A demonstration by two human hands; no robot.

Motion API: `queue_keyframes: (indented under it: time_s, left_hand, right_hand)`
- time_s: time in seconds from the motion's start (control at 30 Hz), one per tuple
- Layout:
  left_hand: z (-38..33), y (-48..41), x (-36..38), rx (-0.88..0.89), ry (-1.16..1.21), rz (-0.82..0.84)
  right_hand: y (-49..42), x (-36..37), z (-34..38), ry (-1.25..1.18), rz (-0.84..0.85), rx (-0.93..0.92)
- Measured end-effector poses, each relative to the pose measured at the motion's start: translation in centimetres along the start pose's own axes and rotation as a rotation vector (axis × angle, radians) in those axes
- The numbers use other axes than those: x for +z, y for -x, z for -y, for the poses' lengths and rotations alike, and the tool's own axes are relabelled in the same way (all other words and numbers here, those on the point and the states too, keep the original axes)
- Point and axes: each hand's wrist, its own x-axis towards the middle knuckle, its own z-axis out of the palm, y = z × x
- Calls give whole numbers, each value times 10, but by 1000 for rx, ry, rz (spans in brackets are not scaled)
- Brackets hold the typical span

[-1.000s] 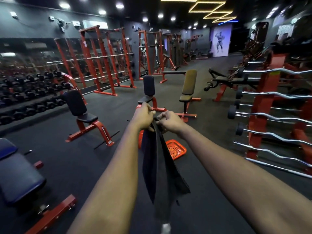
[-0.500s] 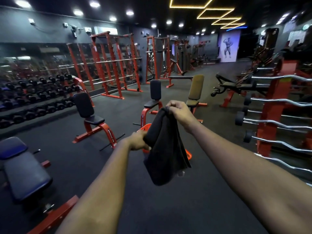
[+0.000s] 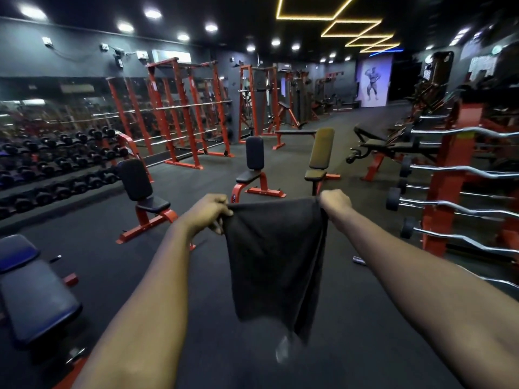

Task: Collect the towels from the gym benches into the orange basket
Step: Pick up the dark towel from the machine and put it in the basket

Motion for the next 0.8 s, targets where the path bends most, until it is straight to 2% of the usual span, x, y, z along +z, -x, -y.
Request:
queue_keyframes:
  time_s: [0.03, 0.07, 0.13, 0.17, 0.2, 0.27, 0.33, 0.37, 0.43, 0.5, 0.53, 0.6, 0.63, 0.7, 0.73, 0.8]
  left_hand:
    - [-18, 1, -9, 81, 59, -41]
    - [-35, -1, -20, 188, 130, -158]
    - [-68, -9, -42, 395, 283, -456]
    - [-78, -14, -47, 449, 403, -508]
    - [-84, -18, -45, 443, 515, -464]
    - [-72, -26, -19, 272, 575, -237]
    - [-37, -31, 18, 58, 365, -107]
    - [-13, -34, 33, -22, 204, -105]
    - [22, -35, 50, -216, -25, -117]
    - [46, -35, 57, -372, -108, -113]
    - [51, -34, 59, -426, -112, -164]
    - [57, -32, 63, -472, -52, -290]
    - [57, -31, 63, -456, 27, -268]
    - [55, -29, 62, -380, 177, -96]
    - [54, -27, 62, -347, 178, 9]
    - [56, -27, 61, -314, 39, 125]
  right_hand:
    - [3, -11, 20, -58, -19, -53]
    - [8, -24, 46, -202, -25, -146]
    - [12, -50, 99, -645, -50, -344]
    - [15, -58, 116, -799, -34, -427]
    - [15, -59, 123, -853, 47, -485]
    - [19, -42, 108, -725, 253, -417]
    - [21, -4, 55, -542, 472, -229]
    - [25, 12, 27, -441, 513, -142]
    - [37, 29, -15, -268, 469, 4]
    - [45, 37, -38, -195, 464, 125]
    - [47, 36, -44, -173, 472, 176]
    - [47, 35, -49, -188, 472, 242]
    - [43, 36, -52, -213, 463, 242]
    - [39, 32, -49, -261, 420, 192]
    - [36, 28, -45, -273, 396, 157]
    - [31, 18, -39, -232, 376, 72]
